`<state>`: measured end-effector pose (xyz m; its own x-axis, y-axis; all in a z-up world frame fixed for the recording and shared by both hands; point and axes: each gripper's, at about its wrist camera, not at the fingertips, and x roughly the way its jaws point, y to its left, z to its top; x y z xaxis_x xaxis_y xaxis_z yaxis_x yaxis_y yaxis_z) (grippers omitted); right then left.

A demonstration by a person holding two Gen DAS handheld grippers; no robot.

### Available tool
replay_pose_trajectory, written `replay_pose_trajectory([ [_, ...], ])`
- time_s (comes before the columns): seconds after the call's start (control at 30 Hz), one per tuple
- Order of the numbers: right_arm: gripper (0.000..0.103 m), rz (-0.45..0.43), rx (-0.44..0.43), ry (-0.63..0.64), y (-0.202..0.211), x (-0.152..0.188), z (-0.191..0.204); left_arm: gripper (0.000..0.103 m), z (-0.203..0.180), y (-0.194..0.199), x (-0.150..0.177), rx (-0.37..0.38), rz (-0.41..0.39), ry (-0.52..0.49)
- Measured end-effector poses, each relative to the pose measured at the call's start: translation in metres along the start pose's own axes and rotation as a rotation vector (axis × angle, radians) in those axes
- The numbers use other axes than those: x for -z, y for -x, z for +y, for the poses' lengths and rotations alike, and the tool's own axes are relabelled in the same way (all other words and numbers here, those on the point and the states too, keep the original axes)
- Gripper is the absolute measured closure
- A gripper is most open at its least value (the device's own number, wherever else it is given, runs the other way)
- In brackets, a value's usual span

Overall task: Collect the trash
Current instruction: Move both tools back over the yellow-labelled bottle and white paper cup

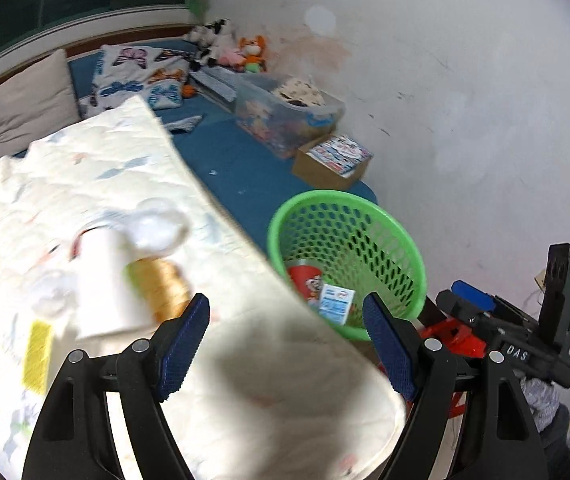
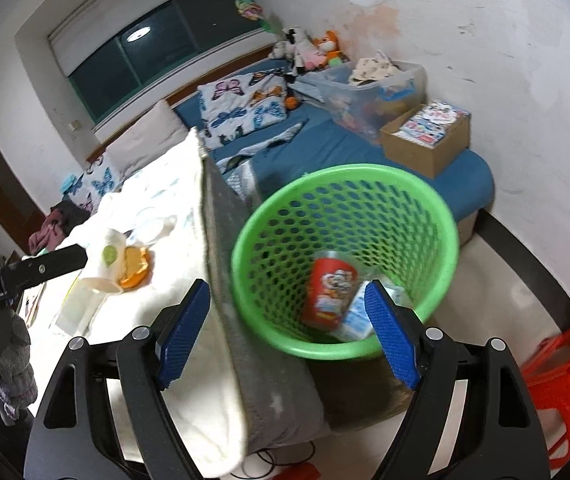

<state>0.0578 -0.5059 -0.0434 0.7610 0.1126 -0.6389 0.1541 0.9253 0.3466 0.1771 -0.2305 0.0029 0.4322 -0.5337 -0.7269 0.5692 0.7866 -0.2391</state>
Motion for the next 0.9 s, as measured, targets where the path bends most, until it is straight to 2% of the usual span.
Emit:
replay_pose_trajectory([
  [0.33, 0.024, 0.027, -0.063, 0.076, -0.016, 0.000, 0.052, 0.027, 0.080, 0.050, 0.026, -0.144, -0.049, 0.071],
  [0.43, 0.024, 0.032, -0.079, 0.095, -0.020, -0.001, 0.064, 0.031, 0.104, 0.055, 0.034, -0.173, -0.041, 0.082],
  [0.63, 0.024, 0.050, -0.103, 0.137, -0.032, -0.002, 0.090, 0.033, 0.145, 0.050, 0.041, -0.158, -0.012, 0.129],
  [0.9, 0.024, 0.075, -0.120, 0.169, -0.048, -0.002, 0.109, 0.037, 0.157, 0.033, 0.046, -0.126, 0.025, 0.115],
])
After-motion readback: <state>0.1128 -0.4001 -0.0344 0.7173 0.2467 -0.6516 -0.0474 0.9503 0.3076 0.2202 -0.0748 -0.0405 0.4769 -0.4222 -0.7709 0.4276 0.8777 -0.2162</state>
